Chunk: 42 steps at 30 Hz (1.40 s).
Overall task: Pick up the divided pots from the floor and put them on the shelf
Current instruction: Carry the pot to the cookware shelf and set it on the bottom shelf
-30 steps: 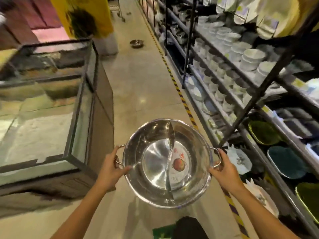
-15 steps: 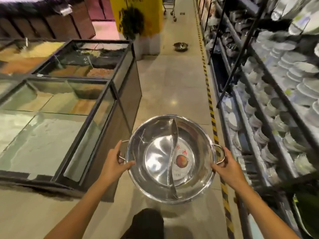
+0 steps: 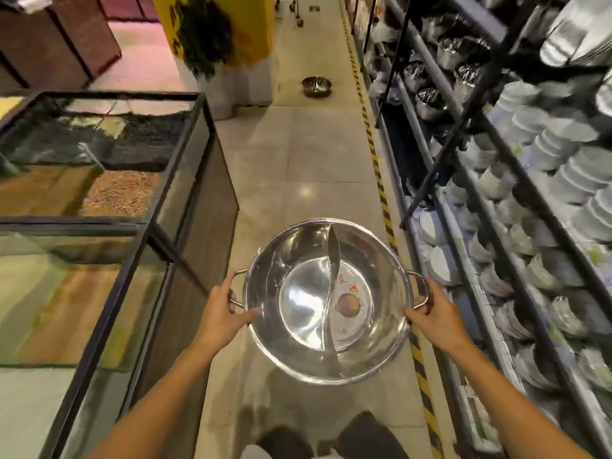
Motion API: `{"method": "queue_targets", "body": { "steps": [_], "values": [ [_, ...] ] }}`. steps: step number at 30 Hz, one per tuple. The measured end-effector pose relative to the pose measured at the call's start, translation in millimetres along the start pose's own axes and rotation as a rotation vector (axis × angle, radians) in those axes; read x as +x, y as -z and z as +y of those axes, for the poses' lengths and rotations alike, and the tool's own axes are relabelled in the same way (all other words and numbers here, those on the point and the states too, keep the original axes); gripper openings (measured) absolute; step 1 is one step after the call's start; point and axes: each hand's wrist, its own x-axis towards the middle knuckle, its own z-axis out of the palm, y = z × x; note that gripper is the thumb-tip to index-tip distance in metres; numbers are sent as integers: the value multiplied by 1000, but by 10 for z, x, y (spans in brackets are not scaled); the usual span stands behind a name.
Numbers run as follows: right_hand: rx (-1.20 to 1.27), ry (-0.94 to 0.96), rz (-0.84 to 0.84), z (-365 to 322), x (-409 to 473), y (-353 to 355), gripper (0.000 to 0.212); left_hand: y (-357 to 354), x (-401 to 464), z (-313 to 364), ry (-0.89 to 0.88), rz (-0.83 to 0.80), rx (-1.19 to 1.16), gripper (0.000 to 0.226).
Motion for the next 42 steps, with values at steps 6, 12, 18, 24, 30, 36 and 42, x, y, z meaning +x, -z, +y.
{"method": "queue_targets", "body": {
  "steps": [6, 12, 18, 24, 30, 36, 42],
  "values": [
    [14, -23, 51, -232, 1397, 62, 75, -123, 1645, 366, -77, -11, 27, 96],
    [34, -84, 23, -194, 3249, 140, 91, -446, 3347, 727, -25, 10, 66, 102],
    [65, -113, -1, -549, 4906, 339, 94, -591, 4853, 1203, -10, 40, 127, 102],
    [59, -122, -2, -777, 6375, 506, 90, -794, 6299, 1532, -55, 12, 120, 88],
    [17, -157, 56, -835, 7737, 456, 68, -1134, 7915, 1540, -6, -41, 115, 100],
    [39, -314, 54, -983, 9070, 403, 97, -1347, 9618, 1626, 9, -167, 133, 96],
    [62, -376, 61, -928, 10346, 465, 103, -1704, 11098, 1850, 30, -218, 180, 98]
  ]
}}
